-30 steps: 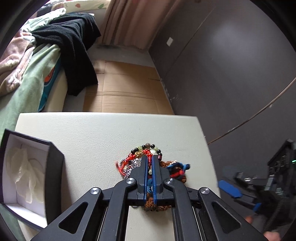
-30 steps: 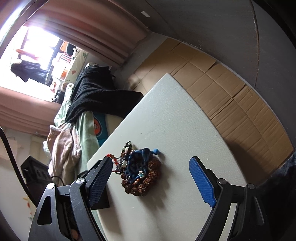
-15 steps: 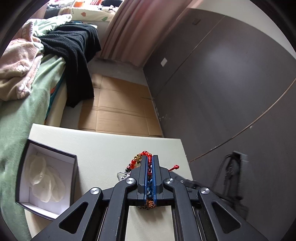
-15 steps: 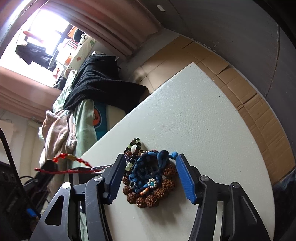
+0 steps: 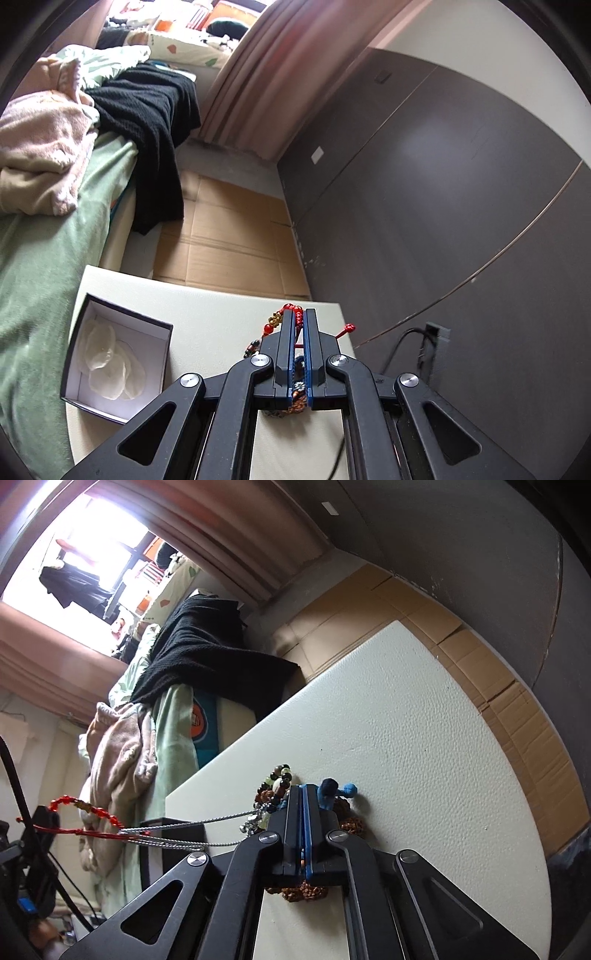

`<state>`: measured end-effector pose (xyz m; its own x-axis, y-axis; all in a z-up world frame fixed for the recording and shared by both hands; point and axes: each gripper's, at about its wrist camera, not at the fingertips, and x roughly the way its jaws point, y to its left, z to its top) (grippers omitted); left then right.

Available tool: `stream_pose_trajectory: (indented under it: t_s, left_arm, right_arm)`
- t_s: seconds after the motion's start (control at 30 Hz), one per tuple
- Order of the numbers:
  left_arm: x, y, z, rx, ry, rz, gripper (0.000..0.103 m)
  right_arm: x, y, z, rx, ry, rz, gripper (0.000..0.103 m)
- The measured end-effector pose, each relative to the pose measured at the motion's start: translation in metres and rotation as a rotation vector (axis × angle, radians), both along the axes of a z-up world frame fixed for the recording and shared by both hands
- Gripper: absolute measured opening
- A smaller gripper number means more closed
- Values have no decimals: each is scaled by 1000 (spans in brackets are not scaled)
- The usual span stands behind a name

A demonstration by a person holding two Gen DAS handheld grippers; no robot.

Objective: Organize jewelry
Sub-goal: 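Grasp the red beaded bracelet with the left gripper and lift it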

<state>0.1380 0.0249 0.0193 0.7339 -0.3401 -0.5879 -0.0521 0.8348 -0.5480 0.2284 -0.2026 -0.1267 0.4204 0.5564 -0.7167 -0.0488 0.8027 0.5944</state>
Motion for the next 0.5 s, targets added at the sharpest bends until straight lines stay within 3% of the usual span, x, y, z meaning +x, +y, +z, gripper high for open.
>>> stream_pose_trajectory:
  t_s: [0.17, 0.2, 0.23, 0.3, 0.47, 0.5]
  left_arm:
    - [-12, 1, 23, -3, -64, 7, 3]
    - [-14, 2, 26, -4, -73, 7, 3]
    - [-15, 2, 28, -4, -78, 7, 3]
    - [-16, 3, 32, -2, -87, 10, 3]
    - [-20, 10, 30, -11, -90, 24, 3]
    - [-22, 11, 28, -13, -87, 30, 3]
  right_arm:
    - [6, 2, -5, -52, 54, -4, 5]
    - [8, 2, -7, -52, 69, -3, 16]
    - [9, 1, -8, -52, 74, -5, 41]
    - [8, -2, -9, -55, 56, -23, 59]
    - [11, 4, -12, -39, 3, -39, 58]
    - [11, 8, -13, -47, 1, -41, 52]
